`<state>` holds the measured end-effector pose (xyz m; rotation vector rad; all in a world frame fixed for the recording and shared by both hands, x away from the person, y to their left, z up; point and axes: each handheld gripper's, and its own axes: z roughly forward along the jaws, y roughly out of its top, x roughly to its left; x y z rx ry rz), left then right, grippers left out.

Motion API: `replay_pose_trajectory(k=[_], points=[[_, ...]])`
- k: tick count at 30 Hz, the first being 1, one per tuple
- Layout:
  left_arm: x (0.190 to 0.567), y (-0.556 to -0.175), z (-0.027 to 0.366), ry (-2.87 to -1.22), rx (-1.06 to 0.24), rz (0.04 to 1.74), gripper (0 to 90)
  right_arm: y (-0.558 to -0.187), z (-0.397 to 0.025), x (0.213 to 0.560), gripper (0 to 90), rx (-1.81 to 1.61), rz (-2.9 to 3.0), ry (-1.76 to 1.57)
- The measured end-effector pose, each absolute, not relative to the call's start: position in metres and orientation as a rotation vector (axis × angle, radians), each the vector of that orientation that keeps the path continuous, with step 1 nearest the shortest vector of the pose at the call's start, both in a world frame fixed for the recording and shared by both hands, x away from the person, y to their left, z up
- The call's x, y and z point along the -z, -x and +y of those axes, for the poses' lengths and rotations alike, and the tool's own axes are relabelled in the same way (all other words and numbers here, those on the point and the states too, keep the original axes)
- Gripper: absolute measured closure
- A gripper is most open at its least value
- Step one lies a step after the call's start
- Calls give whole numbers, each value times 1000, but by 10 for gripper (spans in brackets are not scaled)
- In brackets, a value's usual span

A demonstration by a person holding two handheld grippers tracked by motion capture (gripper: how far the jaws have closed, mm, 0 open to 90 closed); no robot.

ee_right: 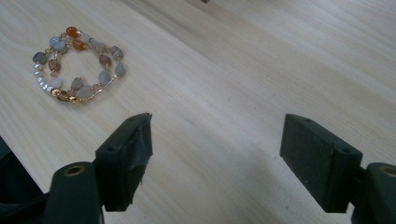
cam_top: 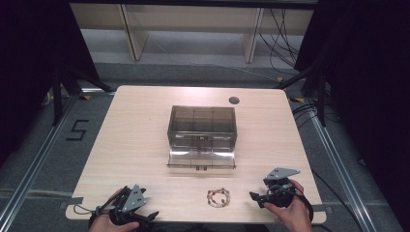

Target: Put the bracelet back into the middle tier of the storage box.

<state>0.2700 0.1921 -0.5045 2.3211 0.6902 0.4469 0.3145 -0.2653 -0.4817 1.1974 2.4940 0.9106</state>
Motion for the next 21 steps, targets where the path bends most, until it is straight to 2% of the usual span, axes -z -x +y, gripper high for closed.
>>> replay_pose_trajectory(k=[21], points=[[505, -271, 192, -2330, -442, 679, 153, -318, -215, 473, 417, -852, 2657, -988]])
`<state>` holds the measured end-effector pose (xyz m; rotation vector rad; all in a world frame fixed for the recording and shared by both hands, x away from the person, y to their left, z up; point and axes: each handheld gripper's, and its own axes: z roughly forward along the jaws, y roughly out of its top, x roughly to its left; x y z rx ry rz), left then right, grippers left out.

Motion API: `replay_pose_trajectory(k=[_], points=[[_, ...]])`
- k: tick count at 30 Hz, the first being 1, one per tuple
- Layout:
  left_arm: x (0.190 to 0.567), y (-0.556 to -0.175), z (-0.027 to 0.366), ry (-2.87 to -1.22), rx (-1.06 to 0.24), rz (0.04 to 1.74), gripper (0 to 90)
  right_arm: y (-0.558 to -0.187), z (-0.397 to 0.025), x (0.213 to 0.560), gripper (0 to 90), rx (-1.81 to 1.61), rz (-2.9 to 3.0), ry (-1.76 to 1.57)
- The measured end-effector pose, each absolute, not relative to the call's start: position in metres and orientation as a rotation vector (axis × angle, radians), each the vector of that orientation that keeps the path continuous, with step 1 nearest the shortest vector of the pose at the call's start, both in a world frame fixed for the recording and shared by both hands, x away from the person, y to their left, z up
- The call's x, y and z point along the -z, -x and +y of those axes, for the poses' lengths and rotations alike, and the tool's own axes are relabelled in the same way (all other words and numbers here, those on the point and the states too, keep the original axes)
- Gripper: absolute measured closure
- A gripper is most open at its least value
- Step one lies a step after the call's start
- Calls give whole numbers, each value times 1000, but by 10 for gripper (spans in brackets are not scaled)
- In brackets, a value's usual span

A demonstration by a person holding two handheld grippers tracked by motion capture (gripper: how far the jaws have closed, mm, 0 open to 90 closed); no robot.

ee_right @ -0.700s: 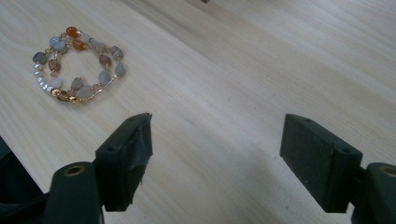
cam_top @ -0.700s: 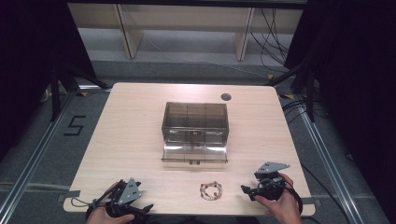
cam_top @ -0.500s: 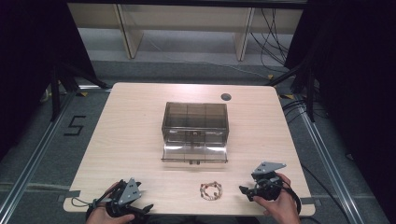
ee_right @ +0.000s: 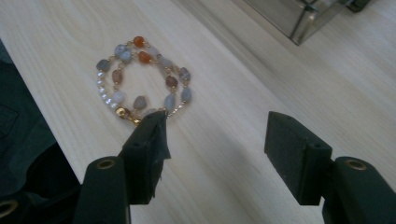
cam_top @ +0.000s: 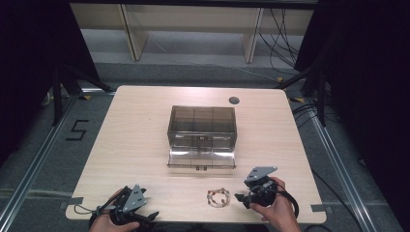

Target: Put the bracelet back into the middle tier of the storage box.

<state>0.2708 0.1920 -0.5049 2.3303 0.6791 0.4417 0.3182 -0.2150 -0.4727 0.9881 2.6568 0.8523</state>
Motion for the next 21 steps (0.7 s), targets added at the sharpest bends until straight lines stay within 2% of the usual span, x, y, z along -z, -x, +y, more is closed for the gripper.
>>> replay_pose_trajectory(k=[21], points=[[506, -270, 191, -2326, -439, 691, 154, -334, -172, 482, 538, -811, 2763, -824]])
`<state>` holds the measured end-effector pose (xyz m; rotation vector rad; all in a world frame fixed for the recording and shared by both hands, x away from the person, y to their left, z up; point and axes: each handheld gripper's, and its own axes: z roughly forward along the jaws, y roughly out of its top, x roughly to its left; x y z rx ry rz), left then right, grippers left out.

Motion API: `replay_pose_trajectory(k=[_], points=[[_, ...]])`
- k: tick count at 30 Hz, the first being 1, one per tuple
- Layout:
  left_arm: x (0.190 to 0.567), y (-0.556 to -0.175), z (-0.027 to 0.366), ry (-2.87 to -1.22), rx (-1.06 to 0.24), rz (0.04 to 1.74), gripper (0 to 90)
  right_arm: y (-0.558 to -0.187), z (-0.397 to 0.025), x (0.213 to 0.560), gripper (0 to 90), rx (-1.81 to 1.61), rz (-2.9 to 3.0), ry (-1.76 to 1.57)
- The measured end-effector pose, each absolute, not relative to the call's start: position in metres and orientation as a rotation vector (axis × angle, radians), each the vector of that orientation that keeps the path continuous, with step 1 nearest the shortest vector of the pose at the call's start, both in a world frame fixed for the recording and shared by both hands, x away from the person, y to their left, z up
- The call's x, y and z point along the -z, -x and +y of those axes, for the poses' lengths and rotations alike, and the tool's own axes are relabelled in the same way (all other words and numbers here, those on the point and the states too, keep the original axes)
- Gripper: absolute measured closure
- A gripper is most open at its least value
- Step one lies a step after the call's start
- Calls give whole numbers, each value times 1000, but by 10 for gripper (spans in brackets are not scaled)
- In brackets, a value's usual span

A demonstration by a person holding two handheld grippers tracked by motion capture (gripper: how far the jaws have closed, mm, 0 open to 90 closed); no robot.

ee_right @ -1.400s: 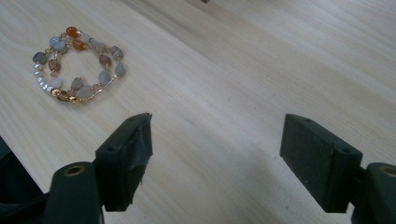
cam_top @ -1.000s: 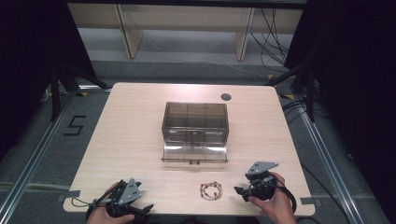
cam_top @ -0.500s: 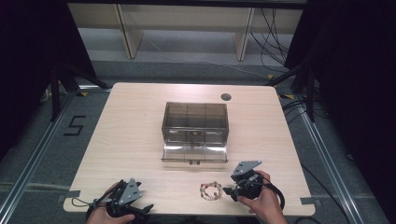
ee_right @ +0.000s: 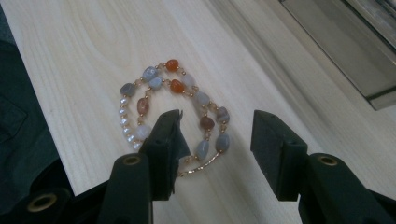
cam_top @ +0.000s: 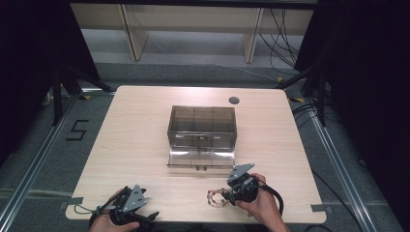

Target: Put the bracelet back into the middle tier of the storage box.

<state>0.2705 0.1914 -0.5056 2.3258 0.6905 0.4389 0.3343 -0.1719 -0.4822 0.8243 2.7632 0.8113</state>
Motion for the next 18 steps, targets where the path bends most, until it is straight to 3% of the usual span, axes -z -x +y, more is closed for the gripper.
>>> replay_pose_trajectory(k=[18], points=[[505, -271, 191, -2323, -440, 690, 154, -350, -159, 488, 616, -763, 2834, -810]])
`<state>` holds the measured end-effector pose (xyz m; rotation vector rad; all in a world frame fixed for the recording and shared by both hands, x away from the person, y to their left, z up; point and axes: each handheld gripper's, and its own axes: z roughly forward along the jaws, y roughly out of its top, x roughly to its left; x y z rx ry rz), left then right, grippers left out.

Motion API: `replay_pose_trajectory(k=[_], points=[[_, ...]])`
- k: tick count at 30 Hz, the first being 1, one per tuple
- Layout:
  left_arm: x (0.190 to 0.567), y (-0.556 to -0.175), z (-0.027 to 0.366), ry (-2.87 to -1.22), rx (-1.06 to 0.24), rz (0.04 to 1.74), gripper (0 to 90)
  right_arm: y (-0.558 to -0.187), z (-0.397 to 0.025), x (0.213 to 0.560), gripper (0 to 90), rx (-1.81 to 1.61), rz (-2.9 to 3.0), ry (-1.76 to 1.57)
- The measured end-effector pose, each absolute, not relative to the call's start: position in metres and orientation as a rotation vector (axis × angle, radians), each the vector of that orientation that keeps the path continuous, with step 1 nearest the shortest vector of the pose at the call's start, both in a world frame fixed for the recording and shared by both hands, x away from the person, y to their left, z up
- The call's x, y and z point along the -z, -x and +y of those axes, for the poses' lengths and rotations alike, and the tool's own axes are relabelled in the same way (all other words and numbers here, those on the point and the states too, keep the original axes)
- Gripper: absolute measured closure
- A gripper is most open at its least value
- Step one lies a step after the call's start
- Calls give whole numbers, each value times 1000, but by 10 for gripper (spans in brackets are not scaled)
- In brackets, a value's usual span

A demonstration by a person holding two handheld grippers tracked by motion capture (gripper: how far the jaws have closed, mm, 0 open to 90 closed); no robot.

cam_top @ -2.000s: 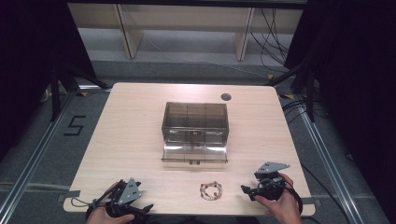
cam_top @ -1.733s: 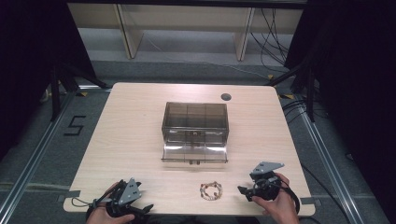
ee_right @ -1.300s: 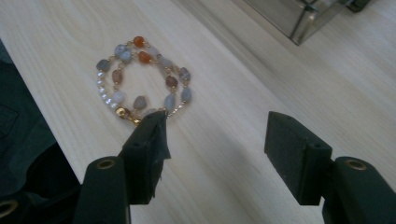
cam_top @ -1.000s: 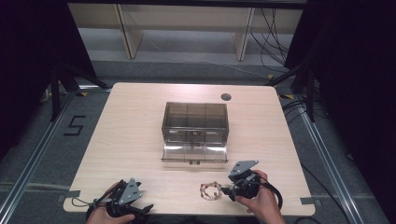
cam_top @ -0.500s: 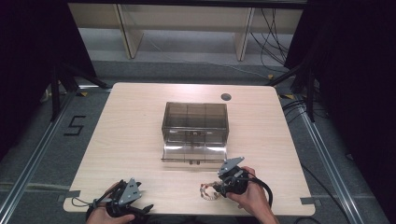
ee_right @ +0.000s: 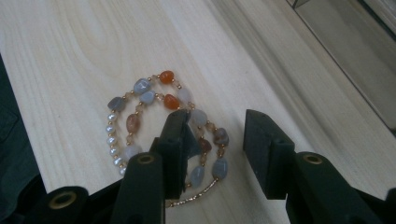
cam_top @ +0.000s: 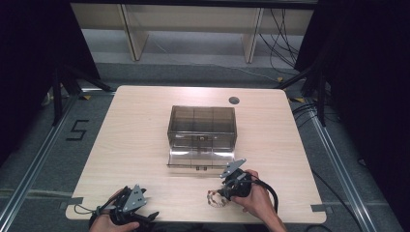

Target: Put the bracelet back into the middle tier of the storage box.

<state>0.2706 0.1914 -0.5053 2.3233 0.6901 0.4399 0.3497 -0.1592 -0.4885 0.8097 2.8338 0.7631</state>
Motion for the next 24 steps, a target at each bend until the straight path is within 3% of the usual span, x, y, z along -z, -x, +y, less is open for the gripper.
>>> replay_pose_trajectory(k=[3, 10, 24], points=[[505, -270, 191, -2322, -438, 691, 154, -352, -159, 490, 639, -752, 2836, -789], [505, -270, 191, -2323, -442, 685, 154, -354, -159, 491, 835, -762, 2850, -731], [505, -271, 192, -2328, -448, 680, 154, -350, -157, 477, 840, -754, 2836, -646]])
